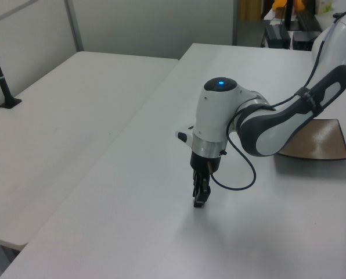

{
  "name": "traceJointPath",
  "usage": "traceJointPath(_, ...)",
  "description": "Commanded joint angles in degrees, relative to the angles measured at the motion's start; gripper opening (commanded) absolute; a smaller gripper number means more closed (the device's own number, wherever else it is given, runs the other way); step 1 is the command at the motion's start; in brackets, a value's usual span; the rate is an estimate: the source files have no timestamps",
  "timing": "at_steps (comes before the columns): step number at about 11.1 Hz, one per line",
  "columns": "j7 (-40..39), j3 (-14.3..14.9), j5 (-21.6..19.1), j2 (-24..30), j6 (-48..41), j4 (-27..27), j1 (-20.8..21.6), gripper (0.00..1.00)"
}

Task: Strawberries on a ceramic plate
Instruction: 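Lower the gripper onto the strawberry and close it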

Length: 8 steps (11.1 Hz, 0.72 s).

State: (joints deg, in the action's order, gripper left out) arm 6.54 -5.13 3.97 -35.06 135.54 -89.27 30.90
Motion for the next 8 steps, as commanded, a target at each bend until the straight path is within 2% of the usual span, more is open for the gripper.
traceJointPath(1, 1.2, 0.3, 1.1, 0.8, 0.1, -1.0, 0.5, 0.11)
traceJointPath(4, 1.2, 0.4, 1.1, 1.3, 0.0, -1.1, 0.4, 0.1)
traceJointPath(8, 1.3, 0.4, 1.1, 5.3, -2.1, -0.9, -0.2, 0.1)
